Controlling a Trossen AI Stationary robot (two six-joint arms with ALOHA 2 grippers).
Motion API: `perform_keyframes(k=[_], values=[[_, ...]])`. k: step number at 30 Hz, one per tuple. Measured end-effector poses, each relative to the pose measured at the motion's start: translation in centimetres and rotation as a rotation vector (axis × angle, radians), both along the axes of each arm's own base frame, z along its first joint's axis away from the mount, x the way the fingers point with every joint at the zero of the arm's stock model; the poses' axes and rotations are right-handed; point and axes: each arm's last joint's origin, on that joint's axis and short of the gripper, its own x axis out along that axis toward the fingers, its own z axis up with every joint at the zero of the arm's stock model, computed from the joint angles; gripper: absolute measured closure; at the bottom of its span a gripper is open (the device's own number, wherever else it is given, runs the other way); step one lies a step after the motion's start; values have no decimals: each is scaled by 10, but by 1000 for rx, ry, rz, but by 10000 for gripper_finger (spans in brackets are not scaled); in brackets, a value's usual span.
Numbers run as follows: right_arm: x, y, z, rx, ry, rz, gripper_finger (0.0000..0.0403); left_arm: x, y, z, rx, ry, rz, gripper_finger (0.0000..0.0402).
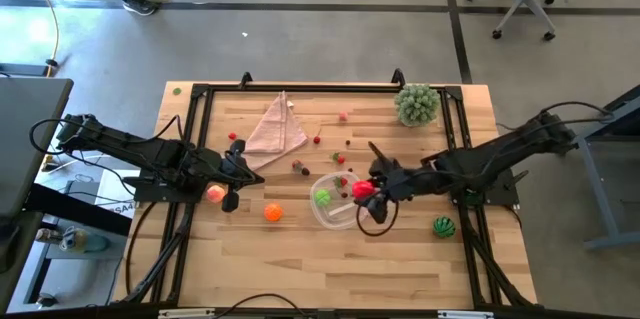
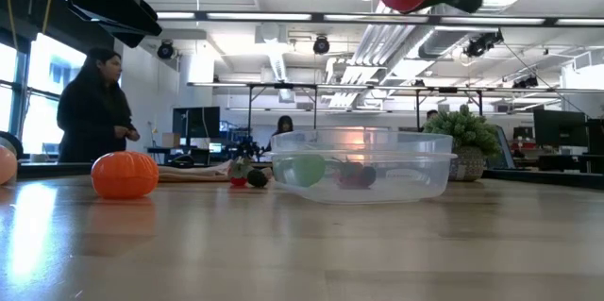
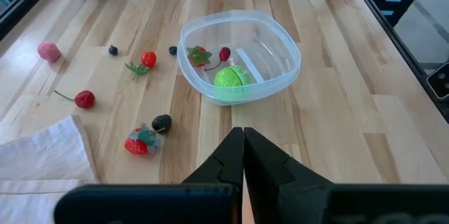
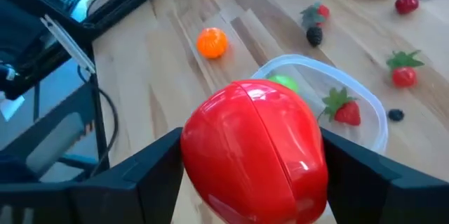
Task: Pick and placing Produce into tupperware
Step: Put the red apple into the transparent bin
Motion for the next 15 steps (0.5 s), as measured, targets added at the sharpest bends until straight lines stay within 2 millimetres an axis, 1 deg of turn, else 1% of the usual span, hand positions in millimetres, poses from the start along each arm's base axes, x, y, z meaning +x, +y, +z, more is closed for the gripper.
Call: perform_keyframes(k=[2,5,9,15], values=[[11,-1,-4,-13,26,17,133,0,0,0,0,0,0,401],[29,-4,-18,-52,80,44,132,0,0,0,0,0,0,401],[52,-11,-43,-120,164,89,132,0,0,0,0,0,0,401],[73,-21,-80,-101,288,123,132,0,0,0,0,-1,1,401]])
